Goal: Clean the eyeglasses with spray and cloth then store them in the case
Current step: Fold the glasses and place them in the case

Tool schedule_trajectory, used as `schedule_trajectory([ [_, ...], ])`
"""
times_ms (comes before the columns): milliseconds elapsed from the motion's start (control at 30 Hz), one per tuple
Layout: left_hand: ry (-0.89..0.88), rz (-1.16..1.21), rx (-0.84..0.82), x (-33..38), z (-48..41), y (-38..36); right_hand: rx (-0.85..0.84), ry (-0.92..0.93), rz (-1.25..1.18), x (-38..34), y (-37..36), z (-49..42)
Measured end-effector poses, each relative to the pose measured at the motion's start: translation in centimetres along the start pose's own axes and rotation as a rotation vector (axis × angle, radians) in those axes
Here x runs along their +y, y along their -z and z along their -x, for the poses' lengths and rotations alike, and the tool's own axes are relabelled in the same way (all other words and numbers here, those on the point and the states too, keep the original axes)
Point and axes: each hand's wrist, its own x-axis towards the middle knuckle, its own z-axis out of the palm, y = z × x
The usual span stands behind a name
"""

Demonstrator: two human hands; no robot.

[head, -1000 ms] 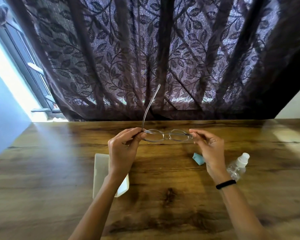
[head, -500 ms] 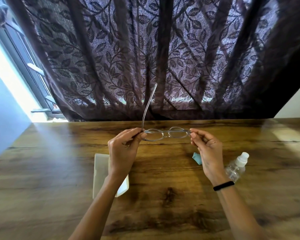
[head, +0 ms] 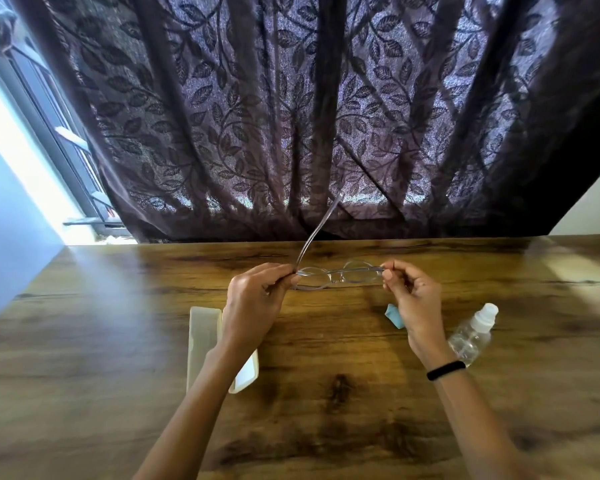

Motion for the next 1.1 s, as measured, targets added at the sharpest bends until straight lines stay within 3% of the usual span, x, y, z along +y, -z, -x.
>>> schedule_trajectory([
  [333,-0.093,-0.217,-0.196,-0.2,0.4,-0.3,-0.042,0.070,0.255,-0.6,0.0,-0.5],
  [600,-0.010,-0.103,-0.176,-0.2,0.0,-0.1,-0.050,0.059,0.185,-0.9,0.2,-0.3],
  [767,0.202,0.111,-0.148,-0.4,-0.2,0.2,-0.063,0.103,0.065,-1.3,0.3,0.1],
  [900,0.532,0.388,-0.172,-0.7,-0.6,0.6,-0.111,0.068,0.015,-1.6,0.2,0.1],
  [1000,0.731,0.603,-0.124,-0.9,-0.6,0.9,-0.132,-0.004,-0.009,-1.4,0.1,0.1],
  [1100,0.797,0.701,-0.073,-1.0,-0.2,1.1,-0.143,-0.122,-0.061,-0.9,0.1,0.1],
])
